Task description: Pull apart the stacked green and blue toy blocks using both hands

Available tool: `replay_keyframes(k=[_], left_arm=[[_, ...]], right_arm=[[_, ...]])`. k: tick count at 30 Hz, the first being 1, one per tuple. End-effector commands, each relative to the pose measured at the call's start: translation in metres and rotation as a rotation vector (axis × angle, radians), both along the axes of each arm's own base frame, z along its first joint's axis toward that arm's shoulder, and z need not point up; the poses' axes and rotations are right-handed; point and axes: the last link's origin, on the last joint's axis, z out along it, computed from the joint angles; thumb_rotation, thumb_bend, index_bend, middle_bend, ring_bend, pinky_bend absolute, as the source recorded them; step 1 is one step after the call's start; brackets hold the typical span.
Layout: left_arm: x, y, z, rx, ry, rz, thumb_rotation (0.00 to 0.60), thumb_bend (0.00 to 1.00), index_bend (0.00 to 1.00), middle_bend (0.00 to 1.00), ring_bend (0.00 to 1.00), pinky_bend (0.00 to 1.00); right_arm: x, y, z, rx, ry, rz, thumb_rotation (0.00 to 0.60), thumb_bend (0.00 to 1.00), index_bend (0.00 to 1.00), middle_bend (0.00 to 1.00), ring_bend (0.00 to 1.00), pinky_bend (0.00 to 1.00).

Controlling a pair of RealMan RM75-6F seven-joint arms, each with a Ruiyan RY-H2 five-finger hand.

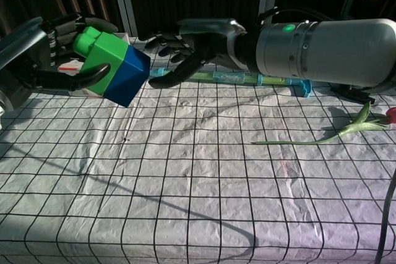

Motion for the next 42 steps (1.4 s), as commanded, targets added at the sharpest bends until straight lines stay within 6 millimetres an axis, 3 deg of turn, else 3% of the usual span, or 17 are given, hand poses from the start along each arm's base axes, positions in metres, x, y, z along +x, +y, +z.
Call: replay_keyframes(k=[1,4,9,12,17,21,32,42], left_arm=[[0.000,0.000,0.000,-0.001,-0.001,0.001,0.600,0.66,0.73,0.90,0.64,0.60],[0.000,0.000,0.000,-0.005,-0.001,0.000,0.600,0.66,0.73,0.90,0.64,0.60],[0.002,-0.001,-0.001,-0.009,-0.006,-0.005,0.600,0.66,0.73,0.90,0.64,0.60],[0.003,-0.001,-0.001,-0.011,-0.007,-0.009,0.600,0.66,0.73,0.90,0.64,0.60],[0.005,-0.004,-0.002,-0.016,-0.007,-0.017,0.600,0.66,0.73,0.90,0.65,0.60],[0.006,-0.004,-0.001,-0.013,-0.011,-0.019,0.600,0.66,0.73,0.90,0.65,0.60],[0.008,0.001,0.013,0.013,-0.029,-0.014,0.600,0.66,0.73,0.90,0.65,0.60],[0.001,0.006,0.029,0.032,-0.026,0.006,0.600,0.66,0.73,0.90,0.65,0.60]], right_arm=[[0.004,0.002,-0.002,0.003,-0.017,-0.005,0.600,0.22,0.07,0.08,0.00,0.04],[0.006,0.001,-0.003,-0.011,-0.046,-0.018,0.600,0.22,0.20,0.18,0.06,0.12],[0.005,0.001,-0.003,-0.042,-0.059,-0.024,0.600,0.22,0.59,0.43,0.38,0.39],[0.005,0.000,-0.004,-0.056,-0.064,-0.030,0.600,0.23,0.69,0.50,0.47,0.49],[0.005,0.000,-0.004,-0.092,-0.073,-0.027,0.600,0.28,0.80,0.58,0.56,0.58],[0.003,0.000,-0.003,-0.111,-0.068,-0.023,0.600,0.30,0.87,0.63,0.61,0.62],[-0.005,-0.004,0.003,-0.164,-0.037,-0.006,0.600,0.33,0.91,0.66,0.64,0.65],[-0.031,-0.015,0.014,-0.235,0.044,-0.009,0.600,0.34,0.91,0.66,0.64,0.65]])
